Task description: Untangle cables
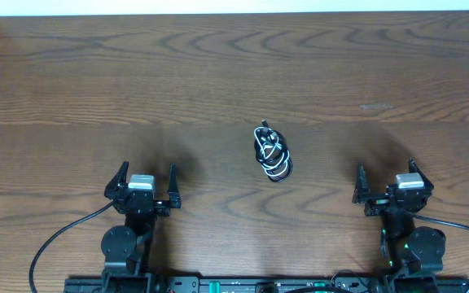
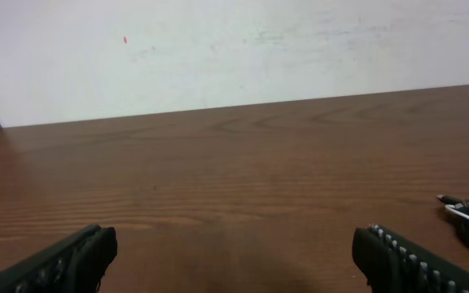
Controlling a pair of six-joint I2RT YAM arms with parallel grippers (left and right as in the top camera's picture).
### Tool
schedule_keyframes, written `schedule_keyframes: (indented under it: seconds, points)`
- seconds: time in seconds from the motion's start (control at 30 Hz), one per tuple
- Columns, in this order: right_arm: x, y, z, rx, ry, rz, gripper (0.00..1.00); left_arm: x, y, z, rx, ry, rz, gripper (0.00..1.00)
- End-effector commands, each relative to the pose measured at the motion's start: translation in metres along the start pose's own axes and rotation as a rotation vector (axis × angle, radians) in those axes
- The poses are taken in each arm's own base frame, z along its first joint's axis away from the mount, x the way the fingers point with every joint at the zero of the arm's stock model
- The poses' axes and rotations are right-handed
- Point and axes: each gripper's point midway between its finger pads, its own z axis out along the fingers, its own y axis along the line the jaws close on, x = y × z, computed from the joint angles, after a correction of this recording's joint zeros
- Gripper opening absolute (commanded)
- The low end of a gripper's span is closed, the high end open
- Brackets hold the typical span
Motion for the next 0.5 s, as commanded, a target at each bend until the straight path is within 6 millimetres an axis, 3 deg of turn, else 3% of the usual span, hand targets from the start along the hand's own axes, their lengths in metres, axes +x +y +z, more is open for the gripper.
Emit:
schedule_keyframes:
  seconds: [0.0, 0.3, 0.47]
  points:
    - [0.001, 0.001, 0.0, -0.005, 0.0, 0.016, 0.99, 0.014, -0.003, 0.0, 0.018, 0.046, 0.0, 0.98]
    - [0.0, 0.001, 0.0, -0.005, -0.001, 0.017, 0.99, 0.013, 0.0, -0.001, -0.002, 0.05, -0.154, 0.98]
    - [0.001, 0.001, 0.0, -0.005, 0.006, 0.026, 0.99, -0.003, 0.001, -0.005, -0.005, 0.086, -0.228, 0.98]
